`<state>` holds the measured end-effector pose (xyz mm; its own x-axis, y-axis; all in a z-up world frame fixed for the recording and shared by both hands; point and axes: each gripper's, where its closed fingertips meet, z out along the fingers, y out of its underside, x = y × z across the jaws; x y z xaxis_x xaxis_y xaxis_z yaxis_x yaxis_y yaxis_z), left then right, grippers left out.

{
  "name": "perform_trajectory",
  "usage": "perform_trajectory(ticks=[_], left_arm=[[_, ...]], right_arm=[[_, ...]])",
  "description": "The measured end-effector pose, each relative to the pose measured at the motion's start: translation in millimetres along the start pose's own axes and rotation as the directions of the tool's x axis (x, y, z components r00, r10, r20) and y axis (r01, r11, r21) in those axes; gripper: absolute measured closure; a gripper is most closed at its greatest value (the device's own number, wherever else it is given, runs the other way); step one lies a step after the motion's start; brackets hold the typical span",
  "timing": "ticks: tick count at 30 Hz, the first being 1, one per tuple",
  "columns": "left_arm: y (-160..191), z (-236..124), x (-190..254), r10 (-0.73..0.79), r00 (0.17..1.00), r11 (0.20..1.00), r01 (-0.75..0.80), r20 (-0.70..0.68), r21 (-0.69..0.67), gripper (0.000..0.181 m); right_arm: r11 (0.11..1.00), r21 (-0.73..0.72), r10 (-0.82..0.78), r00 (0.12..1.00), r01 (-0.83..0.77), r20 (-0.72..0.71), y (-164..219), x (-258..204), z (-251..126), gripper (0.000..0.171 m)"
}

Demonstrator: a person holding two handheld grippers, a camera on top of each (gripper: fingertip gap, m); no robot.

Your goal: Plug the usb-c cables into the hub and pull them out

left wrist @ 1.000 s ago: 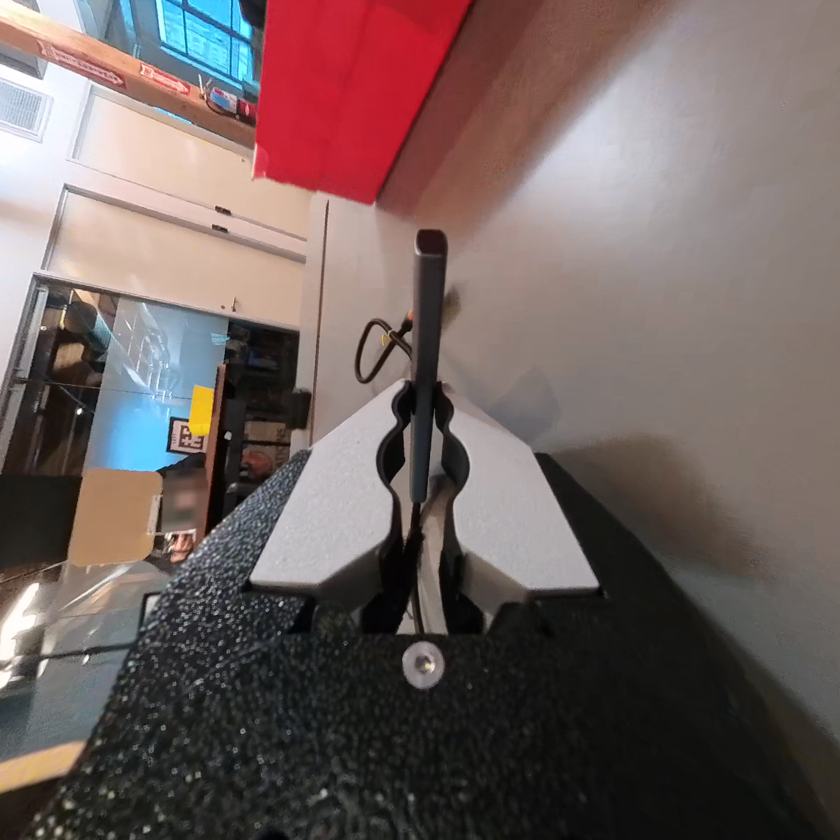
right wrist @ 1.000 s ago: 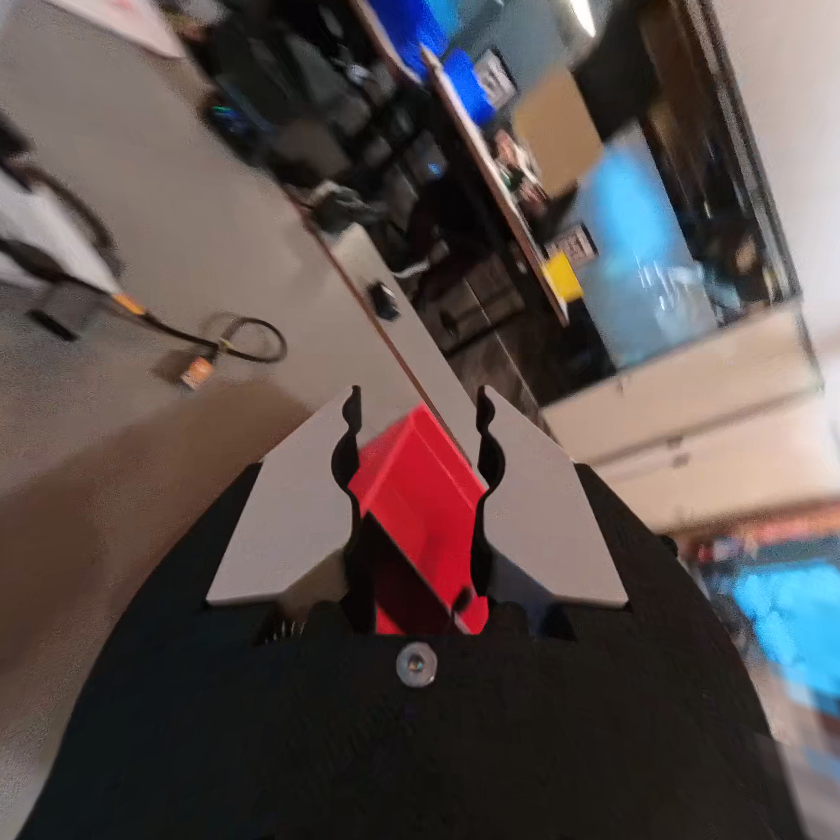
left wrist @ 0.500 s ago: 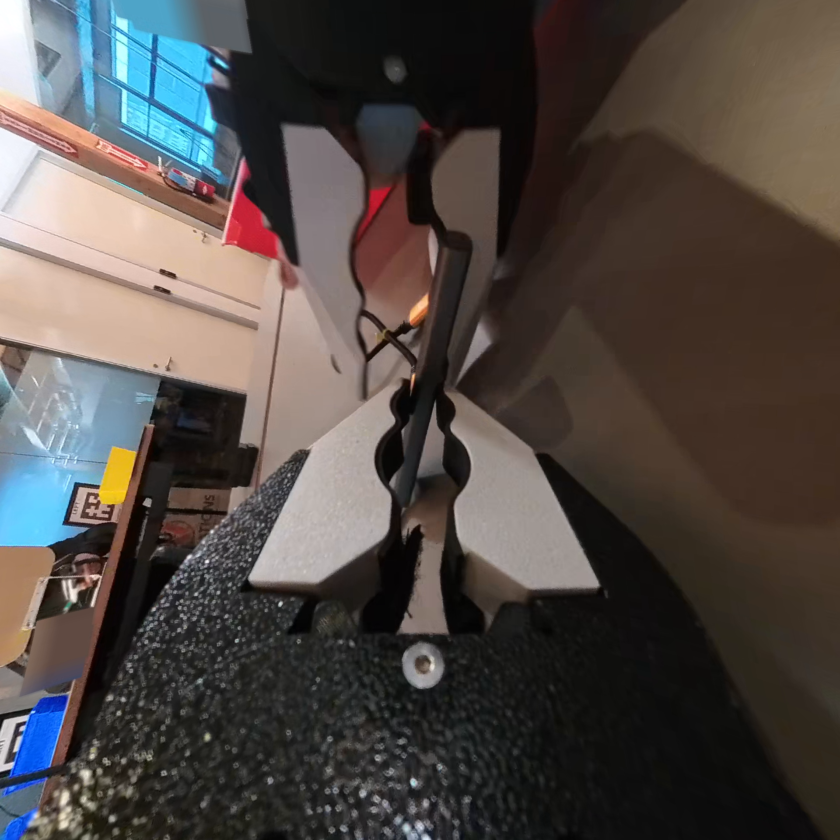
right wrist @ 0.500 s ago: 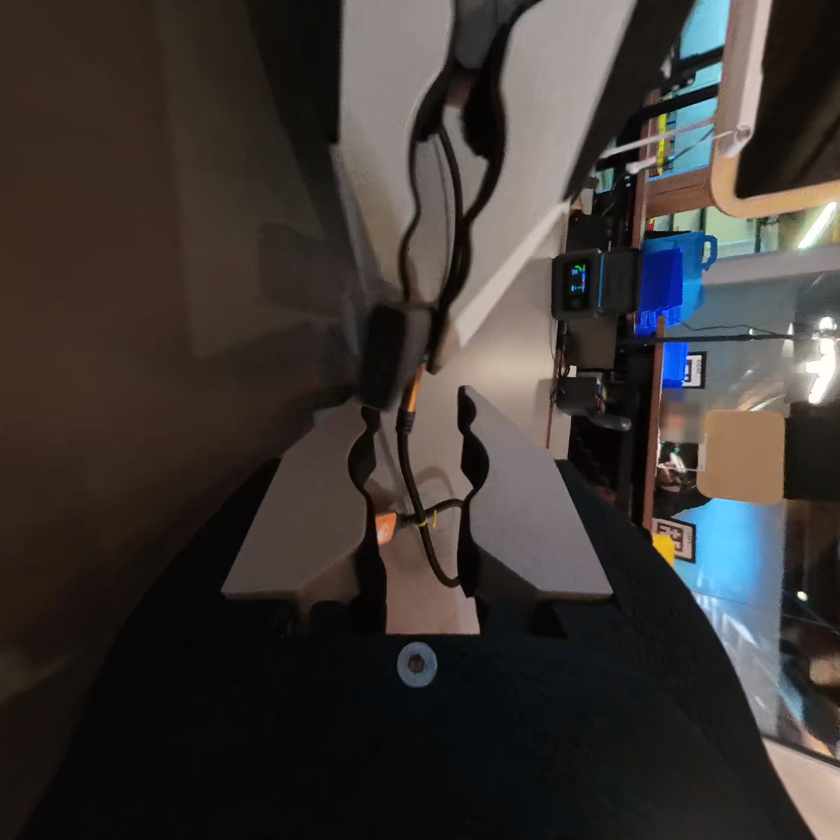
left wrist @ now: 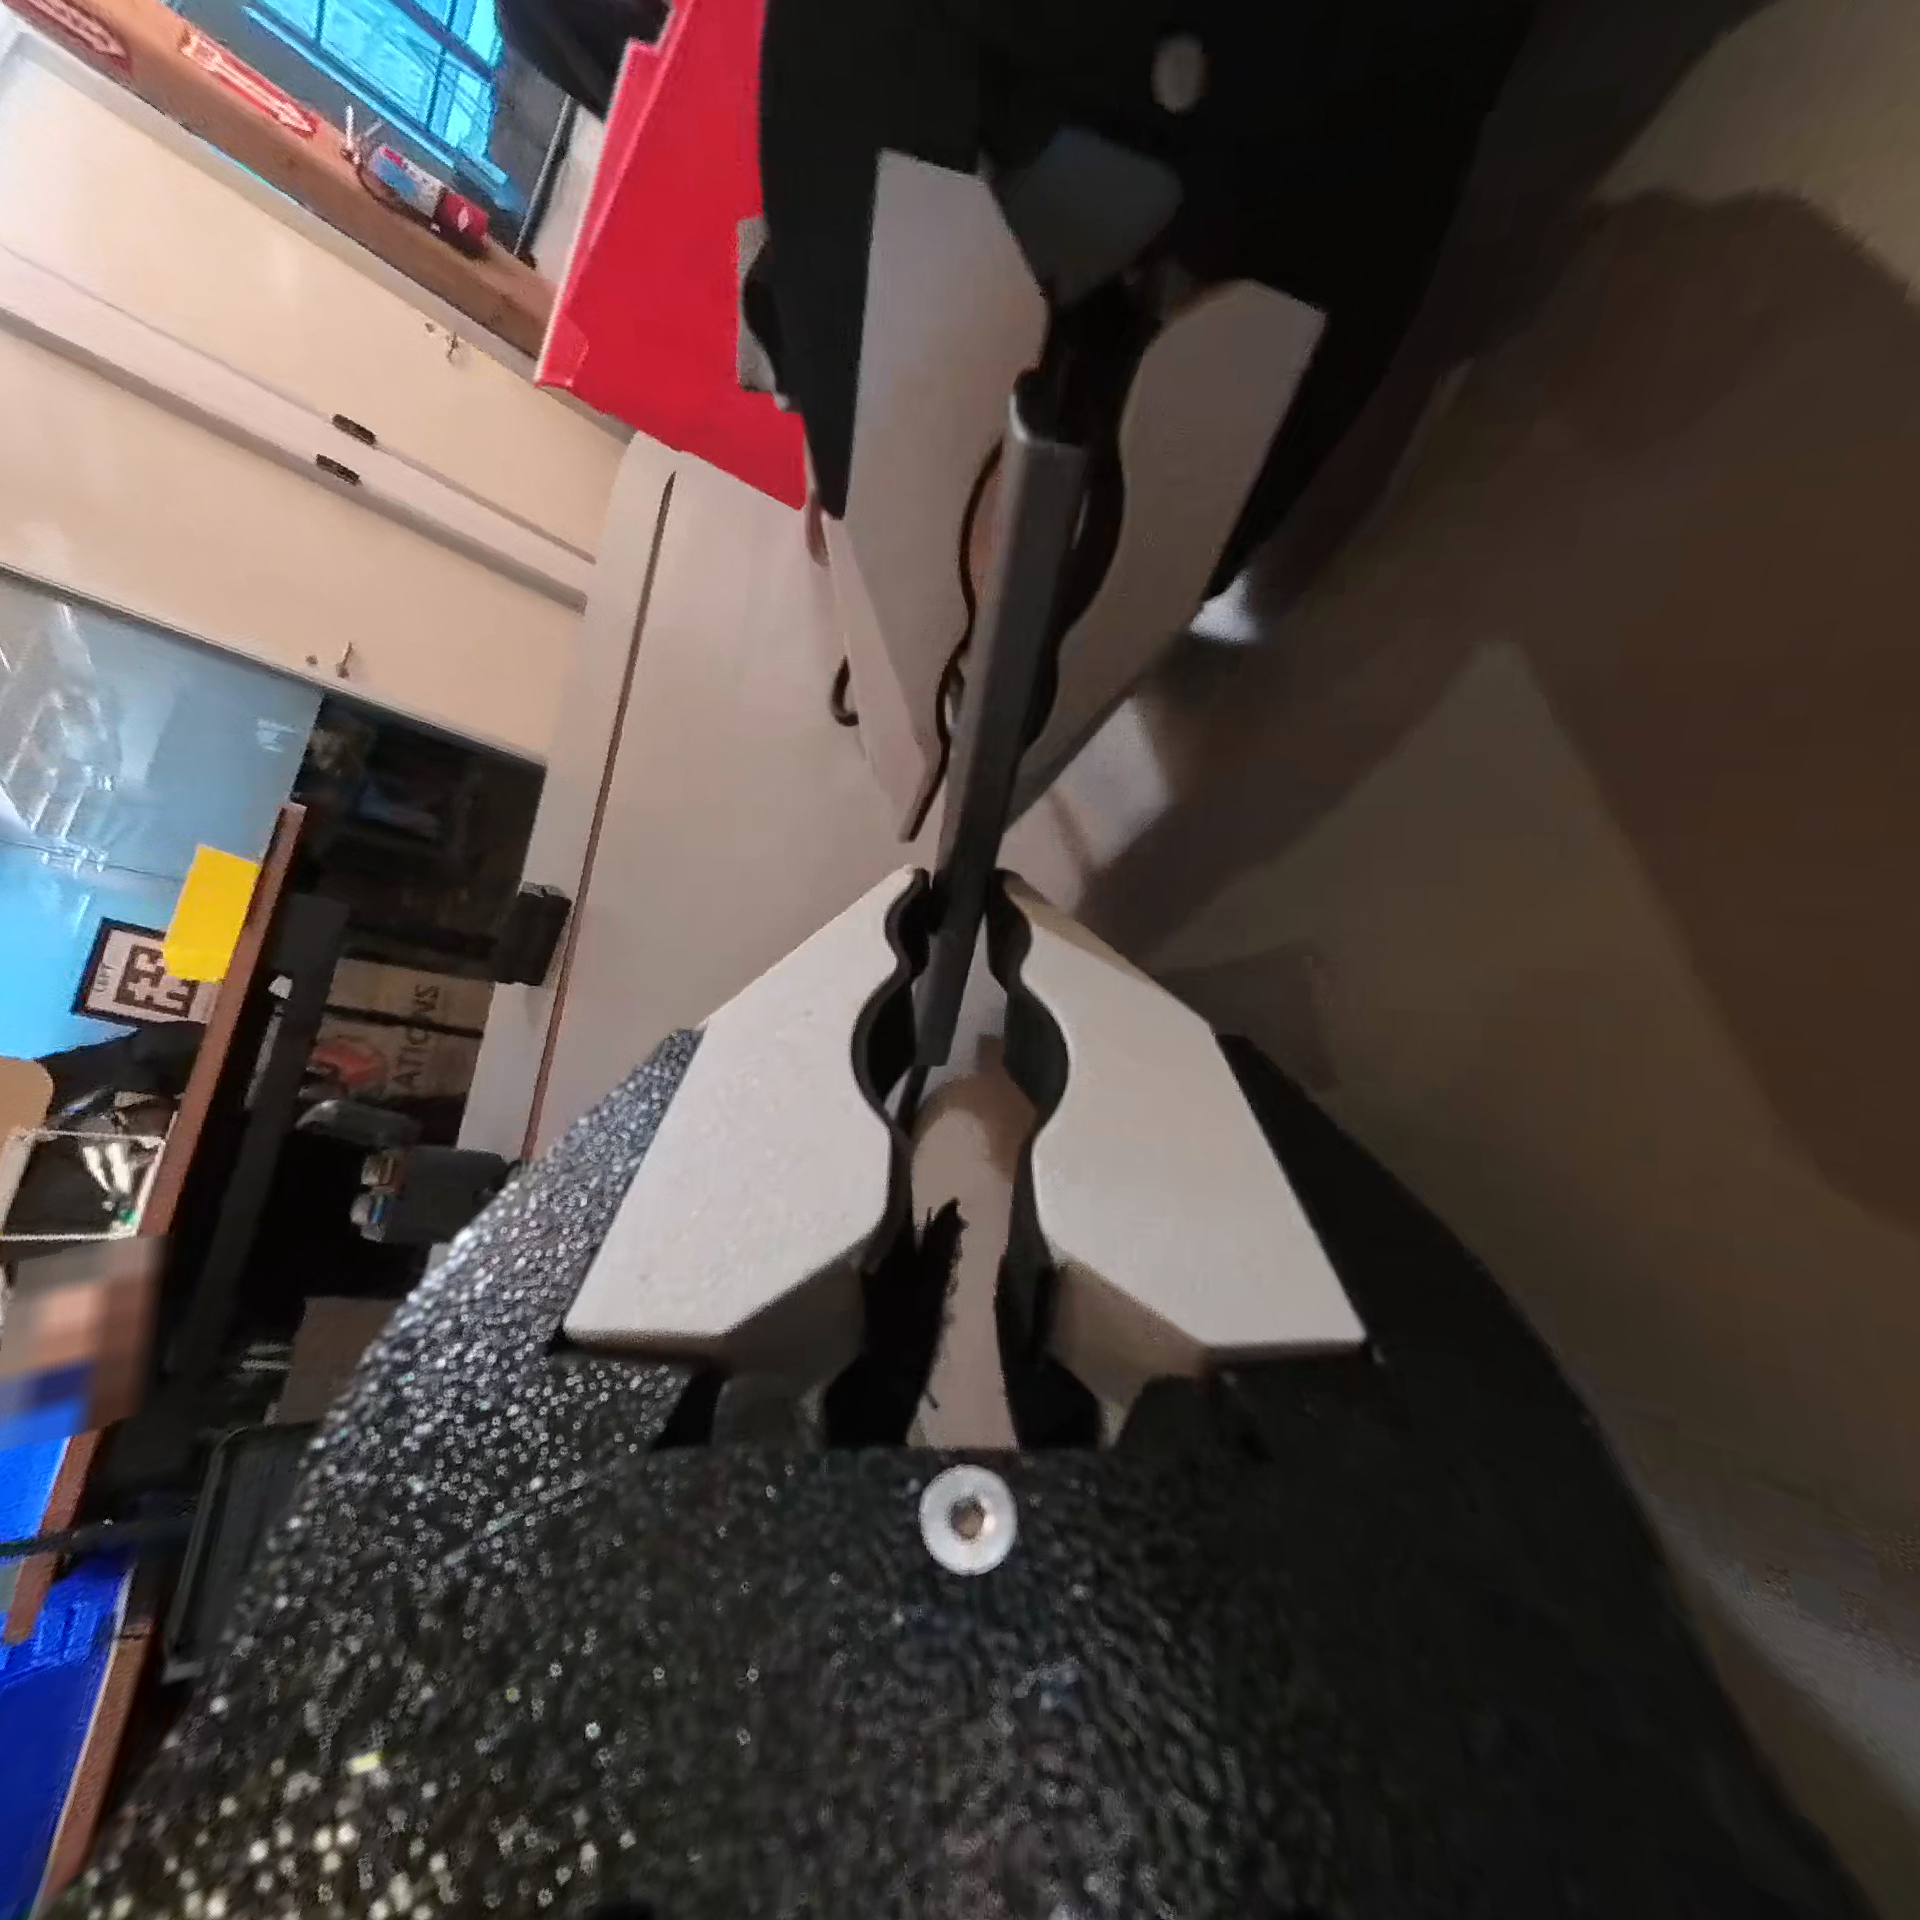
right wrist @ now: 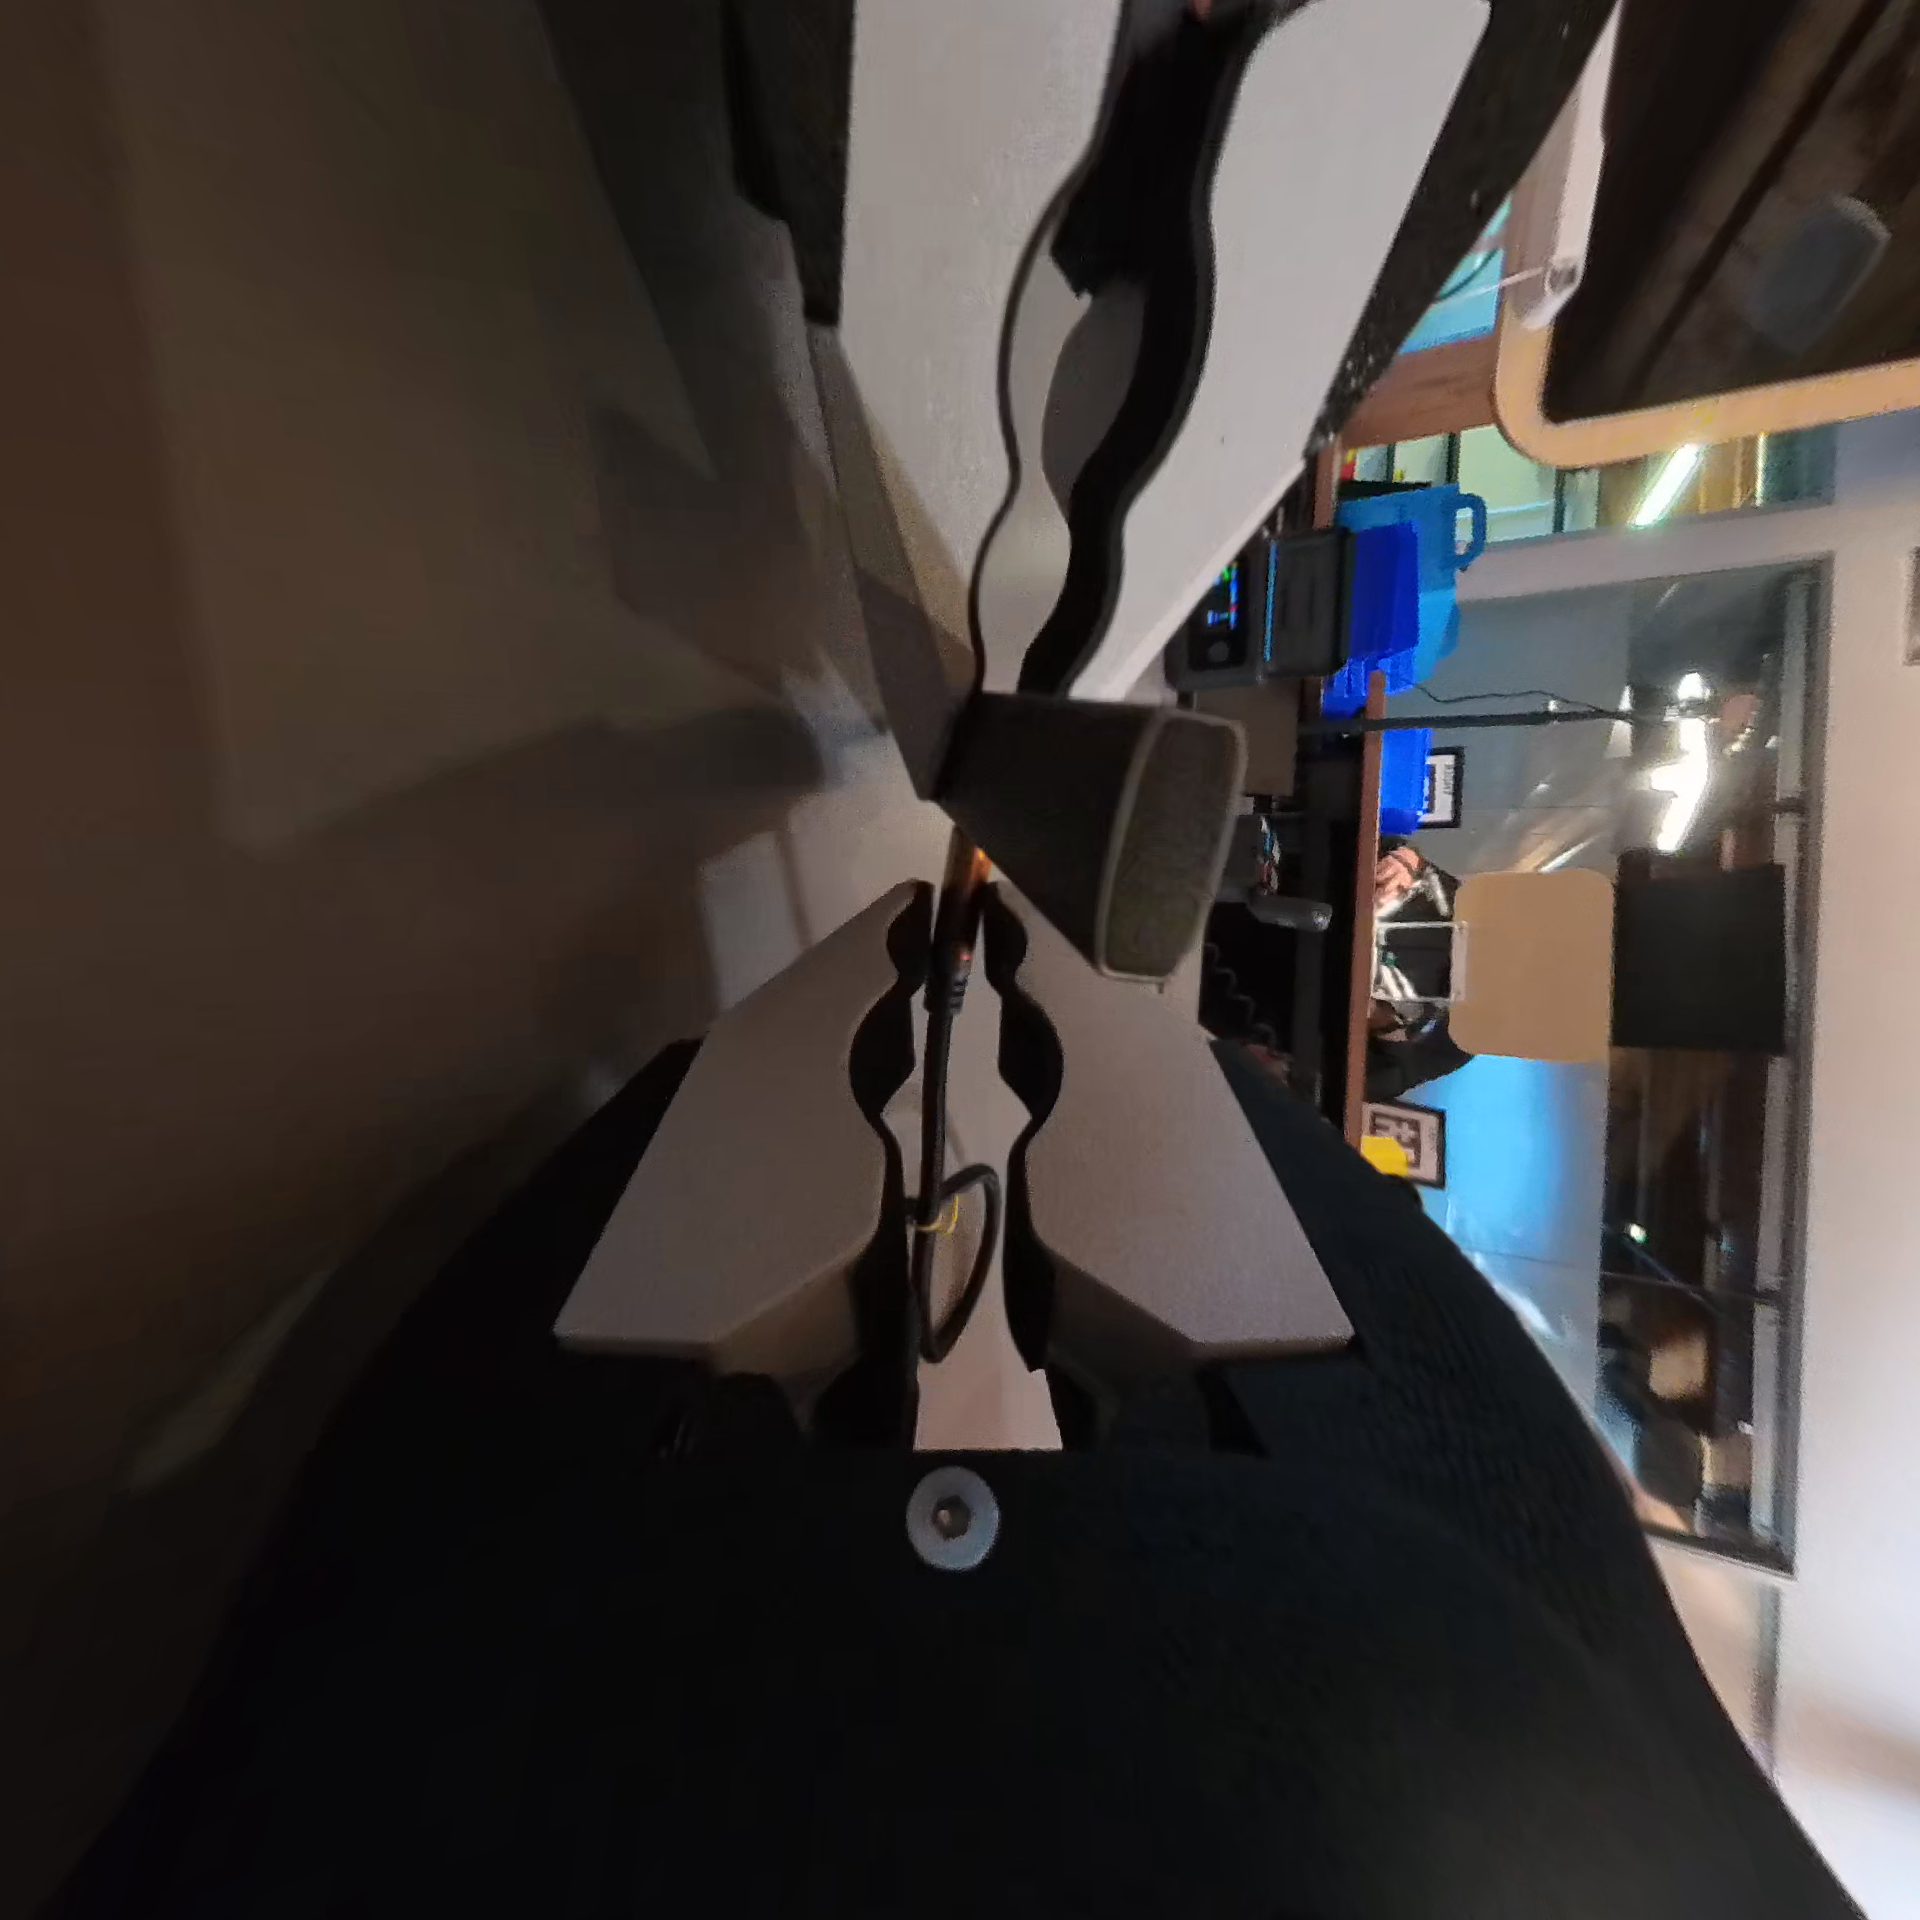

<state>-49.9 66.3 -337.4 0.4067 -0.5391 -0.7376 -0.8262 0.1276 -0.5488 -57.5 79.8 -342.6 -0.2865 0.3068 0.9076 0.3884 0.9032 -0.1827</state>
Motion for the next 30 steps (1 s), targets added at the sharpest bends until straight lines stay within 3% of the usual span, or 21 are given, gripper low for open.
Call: perform_trajectory(ticks=[19,20,22,23,25,30], left_arm=[[-19,-46,-20,0.192,0.979,0.981,-0.188,0.073,-0.054,0.174],[-18,-48,-18,0.202,0.977,0.978,-0.199,0.060,-0.056,0.174],[-23,-65,-30,0.178,0.979,0.984,-0.179,0.099,0.001,0.174],[-29,-82,-48,0.095,0.984,0.993,-0.104,0.151,0.057,0.174],[-31,-103,-75,-0.004,0.974,0.994,-0.020,0.224,0.104,0.174],[-23,-87,-79,-0.052,0.948,0.995,0.022,0.314,0.098,0.174]], right_arm=[[0.974,0.161,0.181,0.976,-0.160,-0.123,-36,33,-10,0.166],[0.977,0.150,0.172,0.977,-0.153,-0.122,-35,31,-9,0.169],[0.983,-0.112,0.133,0.984,-0.147,-0.121,24,21,-1,0.167],[0.976,-0.082,0.189,0.974,-0.200,-0.127,31,21,-5,0.168],[0.924,0.092,0.383,0.910,-0.372,-0.158,2,42,-16,0.168],[0.904,0.171,0.426,0.864,-0.393,-0.267,-33,87,-28,0.167]])
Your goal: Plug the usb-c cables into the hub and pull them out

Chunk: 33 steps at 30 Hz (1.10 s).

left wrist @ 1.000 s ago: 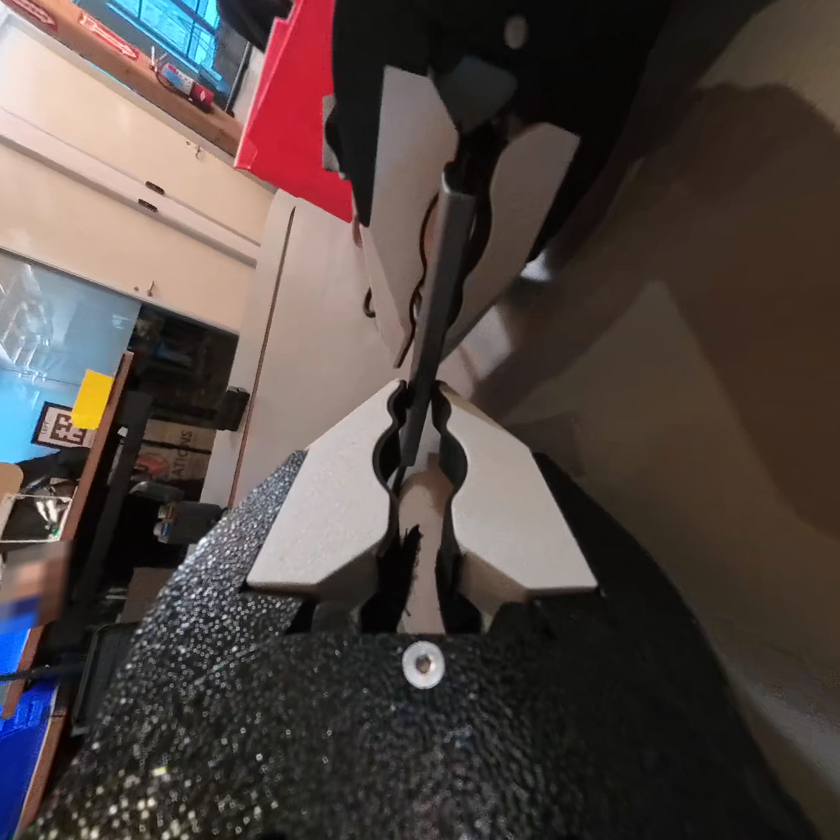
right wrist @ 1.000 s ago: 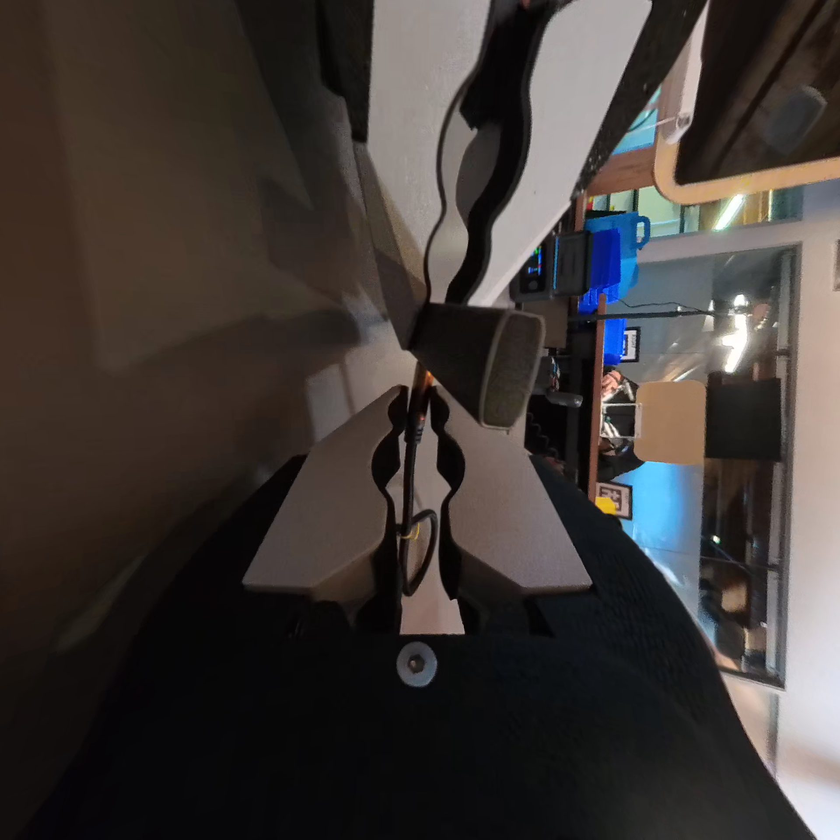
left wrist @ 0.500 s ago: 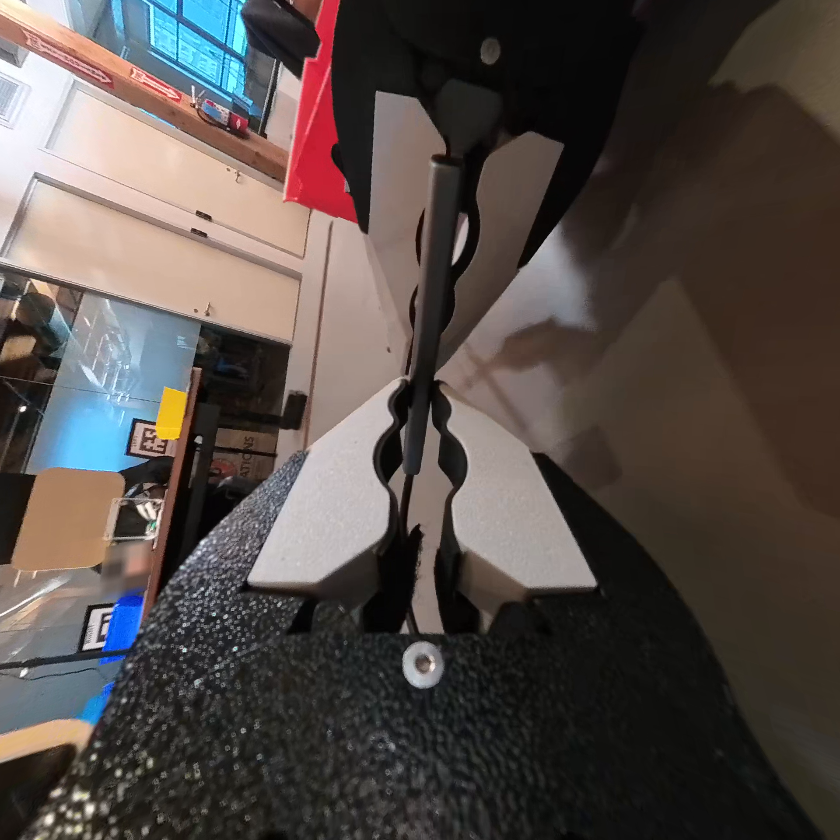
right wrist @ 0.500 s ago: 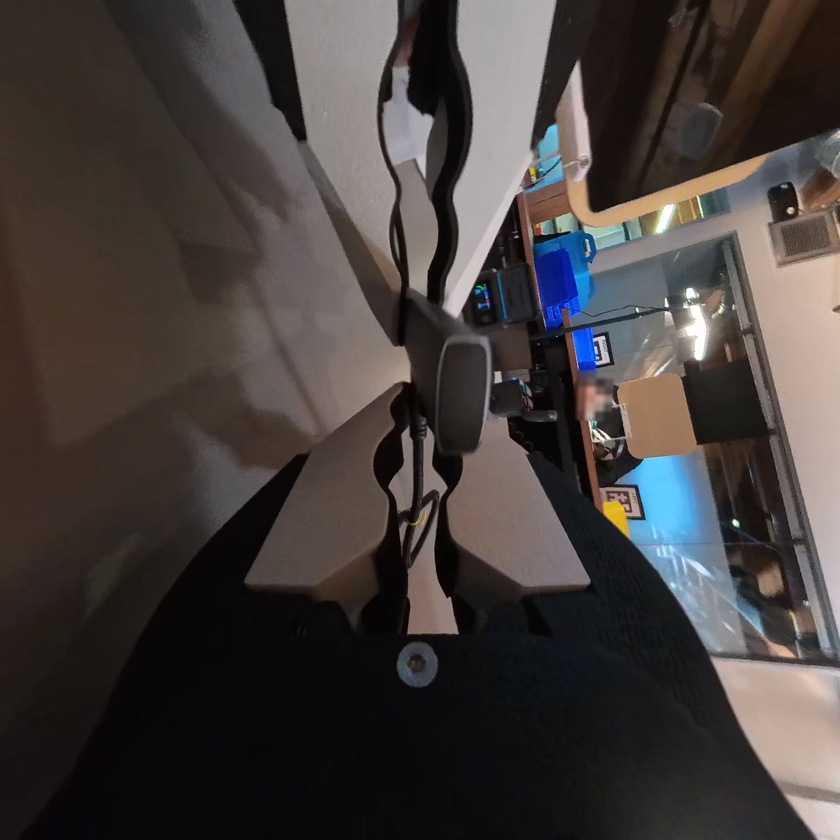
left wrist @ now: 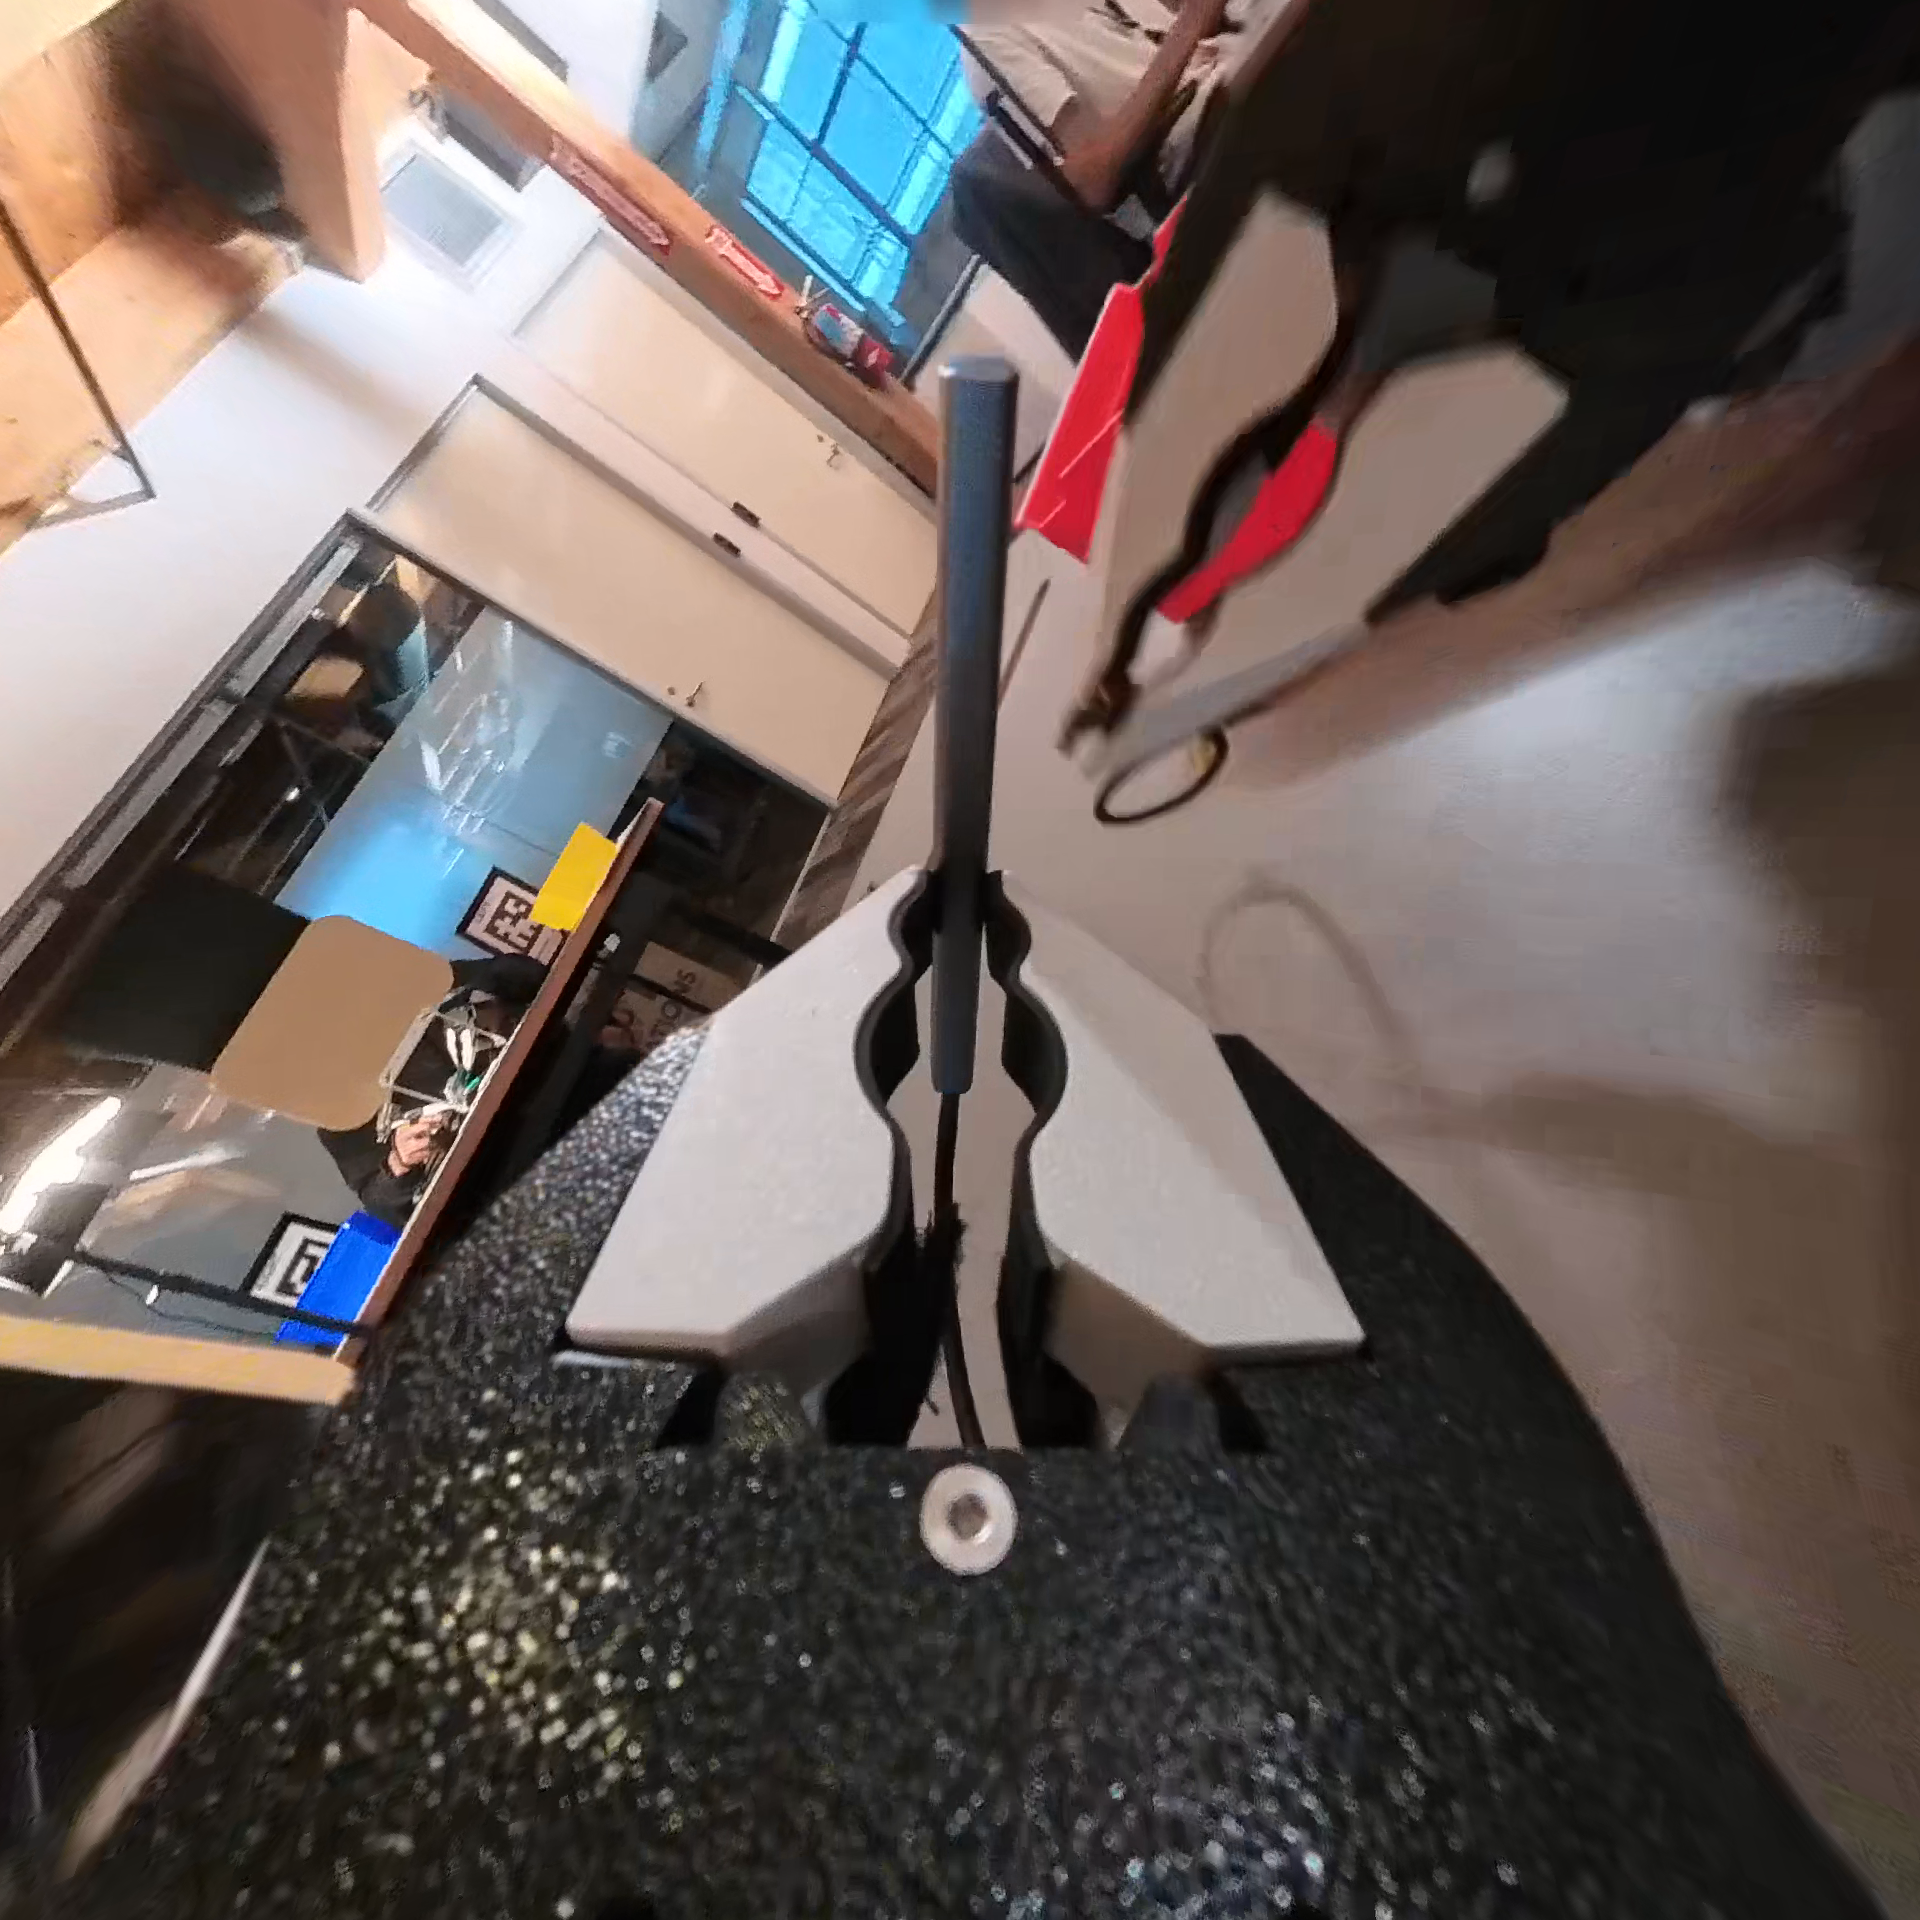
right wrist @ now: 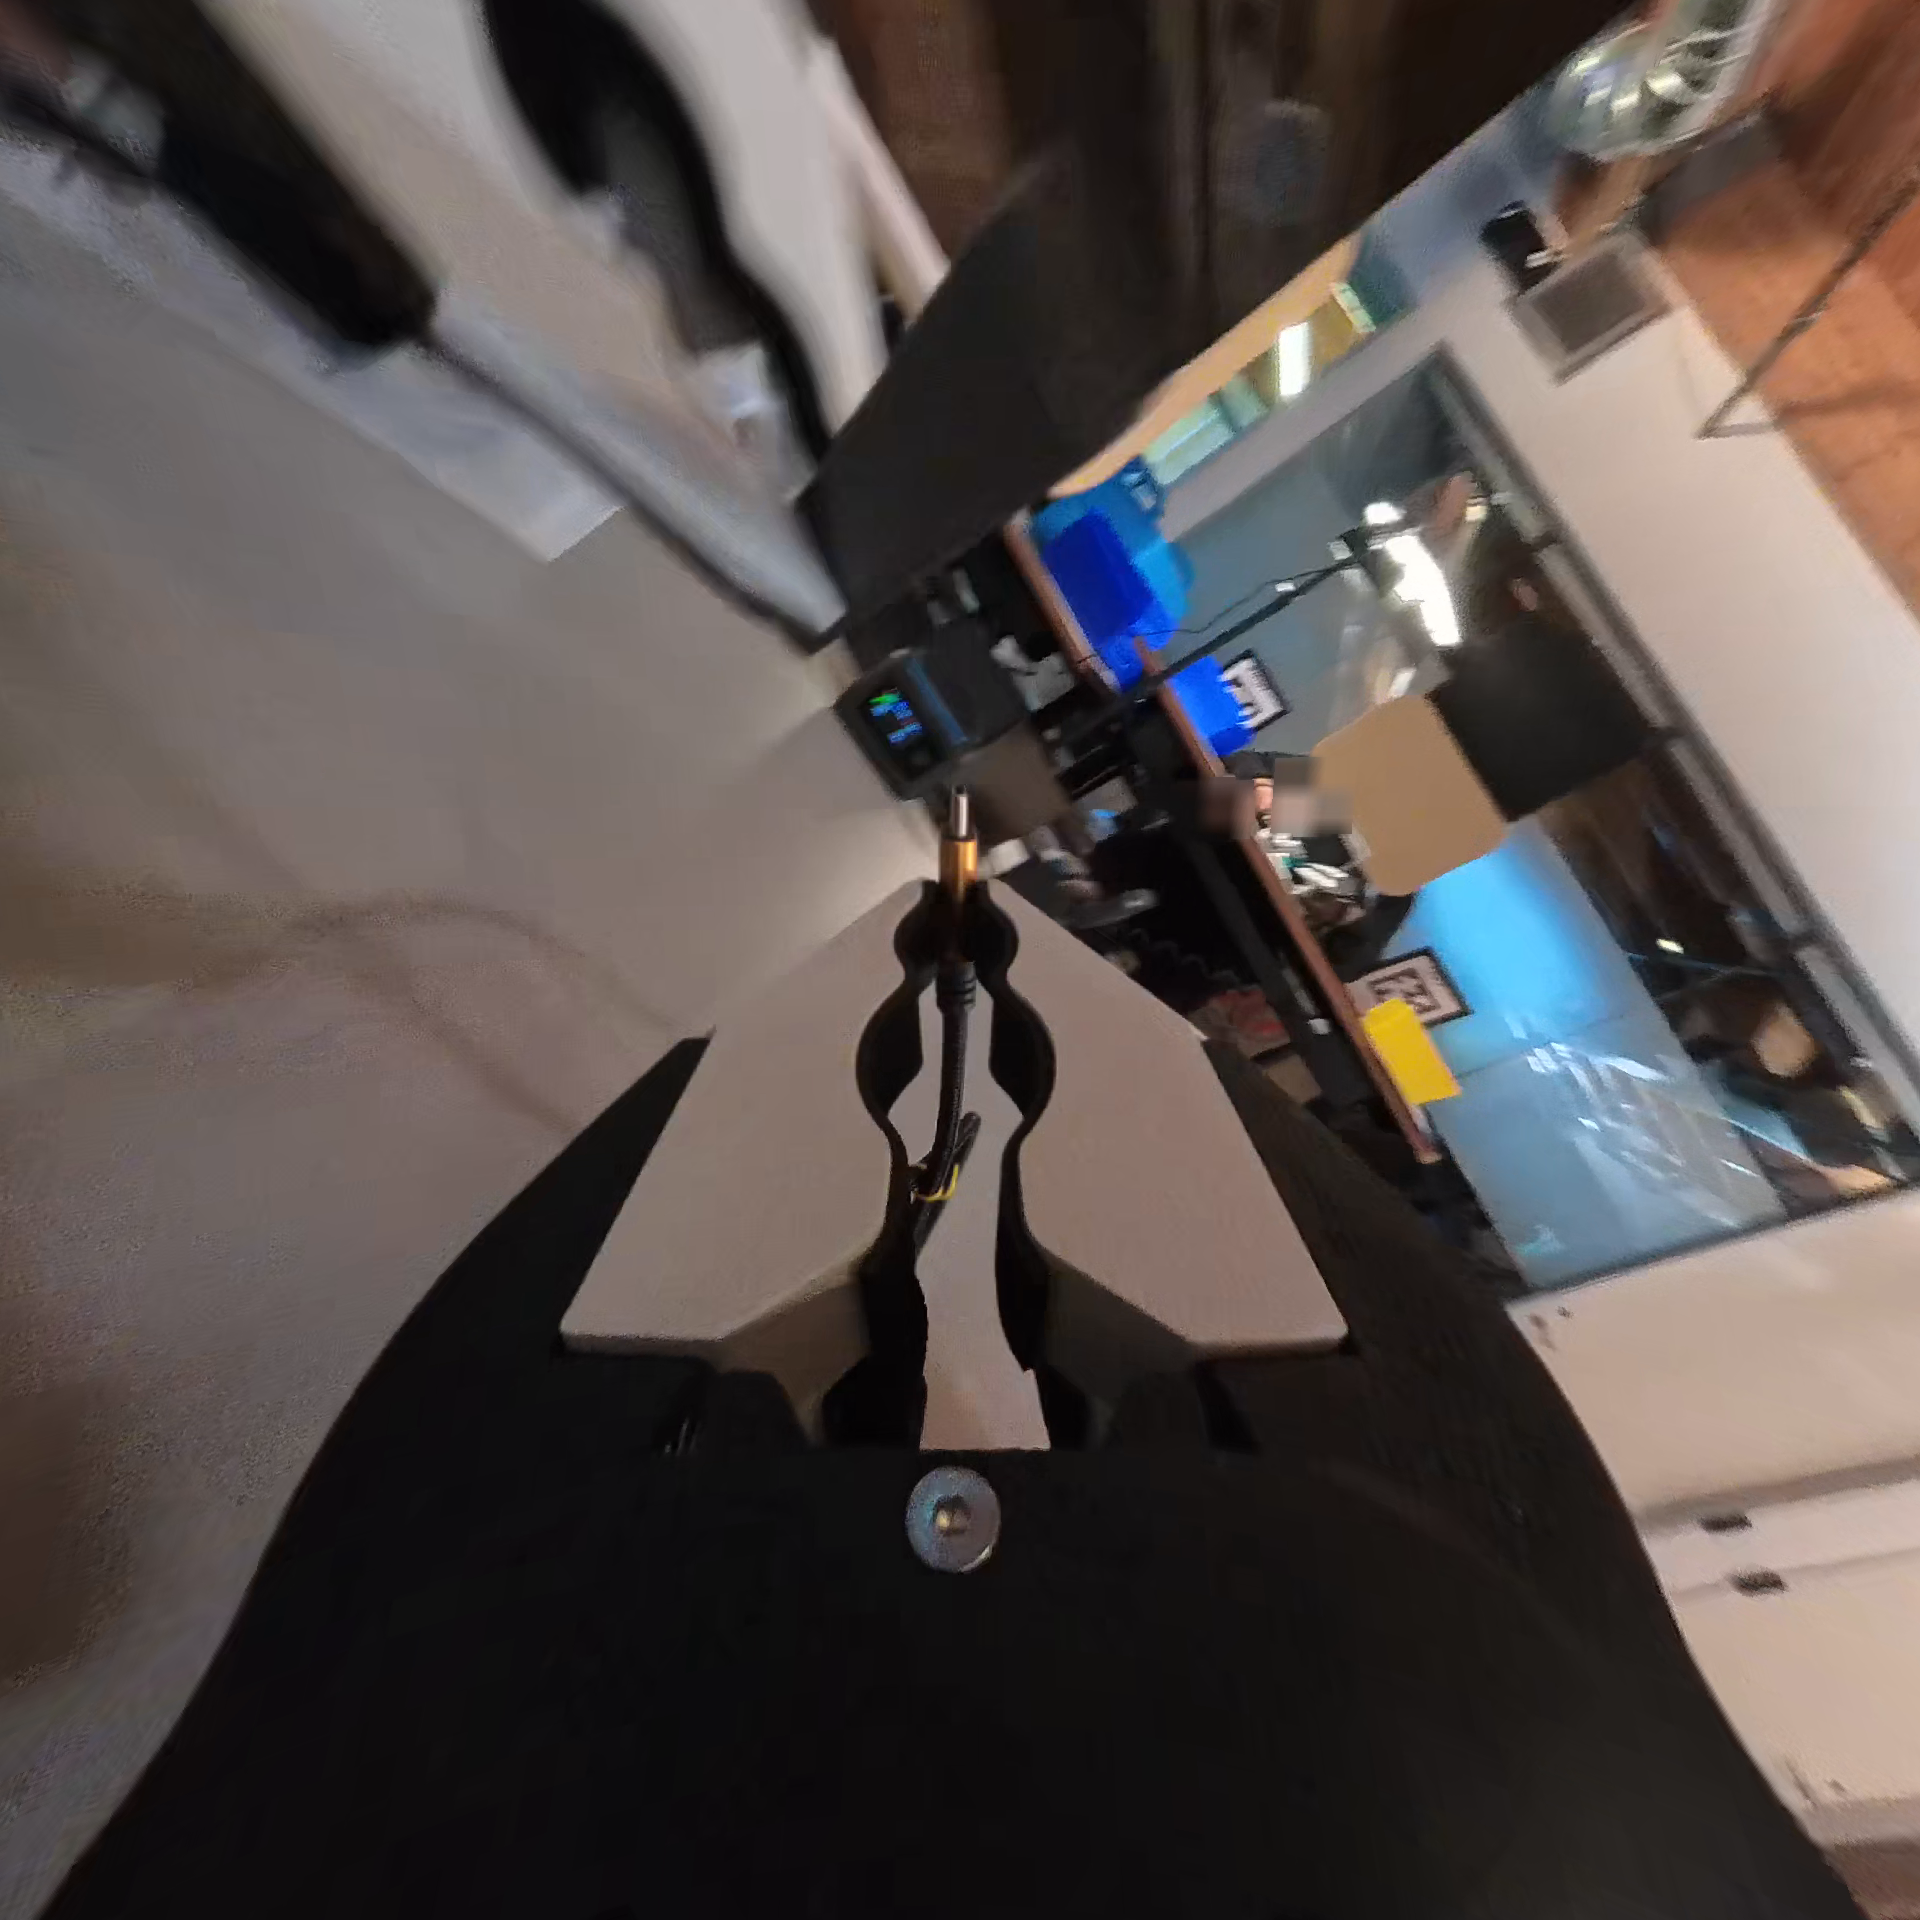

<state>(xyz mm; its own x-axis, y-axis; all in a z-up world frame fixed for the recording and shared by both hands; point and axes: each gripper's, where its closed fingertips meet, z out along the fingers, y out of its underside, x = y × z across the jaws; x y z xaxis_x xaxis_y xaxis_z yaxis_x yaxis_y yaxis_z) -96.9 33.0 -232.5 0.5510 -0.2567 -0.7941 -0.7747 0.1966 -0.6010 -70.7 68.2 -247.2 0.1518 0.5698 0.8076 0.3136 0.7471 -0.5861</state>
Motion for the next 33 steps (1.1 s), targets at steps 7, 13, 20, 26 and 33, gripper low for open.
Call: perform_trajectory(ticks=[7,13,20,26,33], left_arm=[[28,21,16,-0.054,0.998,0.997,0.054,0.010,-0.061,0.174],[29,27,28,-0.107,0.993,0.993,0.105,-0.043,-0.048,0.174],[32,34,46,-0.115,0.986,0.992,0.109,-0.116,-0.060,0.174],[28,36,53,-0.095,0.987,0.995,0.089,-0.132,-0.052,0.174],[26,38,57,-0.086,0.986,0.996,0.080,-0.143,-0.044,0.174]], right_arm=[[0.994,-0.021,0.100,0.970,-0.107,-0.223,-32,136,-88,0.168],[0.890,-0.132,0.421,0.898,-0.436,-0.129,25,176,-166,0.168],[0.676,-0.525,0.540,0.832,-0.517,-0.124,153,132,-202,0.167],[0.535,-0.766,0.520,0.853,-0.356,-0.033,212,77,-202,0.125],[0.814,-0.437,0.366,0.922,-0.384,-0.128,95,123,-198,0.105]])
